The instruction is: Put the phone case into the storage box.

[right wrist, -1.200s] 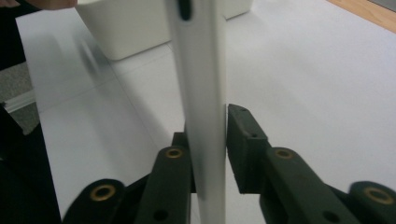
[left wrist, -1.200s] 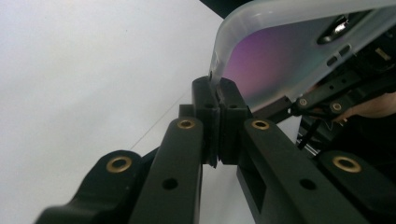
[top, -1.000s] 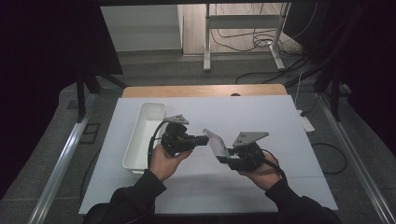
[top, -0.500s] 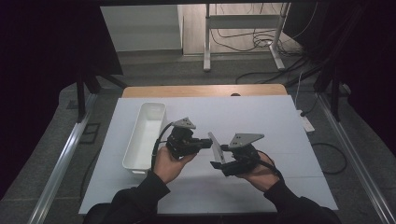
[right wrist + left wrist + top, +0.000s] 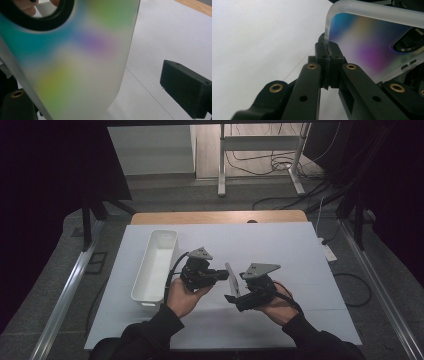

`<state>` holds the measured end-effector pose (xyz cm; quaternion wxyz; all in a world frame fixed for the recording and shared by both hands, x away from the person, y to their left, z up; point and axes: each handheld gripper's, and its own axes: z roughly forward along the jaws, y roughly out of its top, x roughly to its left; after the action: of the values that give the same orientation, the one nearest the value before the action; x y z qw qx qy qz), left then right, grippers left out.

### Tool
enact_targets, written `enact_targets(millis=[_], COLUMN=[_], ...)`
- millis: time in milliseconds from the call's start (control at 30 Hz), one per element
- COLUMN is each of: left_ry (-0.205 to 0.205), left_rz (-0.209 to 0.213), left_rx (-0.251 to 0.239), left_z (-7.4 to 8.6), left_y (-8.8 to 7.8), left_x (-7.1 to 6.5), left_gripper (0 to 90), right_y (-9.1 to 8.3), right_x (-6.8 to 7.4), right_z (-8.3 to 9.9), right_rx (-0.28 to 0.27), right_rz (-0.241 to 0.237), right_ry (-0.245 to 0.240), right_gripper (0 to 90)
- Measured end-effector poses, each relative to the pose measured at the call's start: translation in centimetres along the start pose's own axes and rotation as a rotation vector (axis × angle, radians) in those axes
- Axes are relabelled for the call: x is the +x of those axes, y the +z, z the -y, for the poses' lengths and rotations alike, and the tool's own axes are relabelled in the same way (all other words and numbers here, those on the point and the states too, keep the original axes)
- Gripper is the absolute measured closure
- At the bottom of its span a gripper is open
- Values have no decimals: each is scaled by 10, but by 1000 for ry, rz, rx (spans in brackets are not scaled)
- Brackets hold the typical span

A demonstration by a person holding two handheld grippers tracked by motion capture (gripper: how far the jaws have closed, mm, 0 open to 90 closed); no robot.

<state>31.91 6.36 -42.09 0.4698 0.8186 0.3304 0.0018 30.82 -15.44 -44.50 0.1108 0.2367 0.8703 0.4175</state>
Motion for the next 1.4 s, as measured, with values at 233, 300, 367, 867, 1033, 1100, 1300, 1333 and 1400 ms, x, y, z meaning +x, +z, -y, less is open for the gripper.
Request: enact_targets(millis=[233,300,367,867,1033,1100,1300,1333,1400], left_ry=[9,9,10,49,42,39,26,25,22], left_rz=[-25,-32,-41,-124,-137,-142,-154,-155,-158], left_rx=[-4,-4,-7,-5,-5,-7,-11,-10,-11], left_z=[-1,-1,-1,-2,-2,-2,-2,-2,-2], left_y=[1,0,0,-1,-4,-6,-11,-12,-13], left_x=[-3,-3,-3,-8,-5,-3,3,4,5], left_gripper=[883,883,883,883,883,883,882,882,883], right_y=[1,1,1,3,1,-1,-4,-4,-6], right_x=[0,0,-1,0,-1,-3,-5,-5,-6], right_z=[0,0,0,0,0,1,2,3,4], right_rx=[1,3,0,10,13,11,4,3,1], right_rz=[8,13,18,27,30,32,37,37,37], right_ry=[13,20,35,61,57,56,51,52,50], right_gripper=[76,75,72,26,25,22,15,14,12])
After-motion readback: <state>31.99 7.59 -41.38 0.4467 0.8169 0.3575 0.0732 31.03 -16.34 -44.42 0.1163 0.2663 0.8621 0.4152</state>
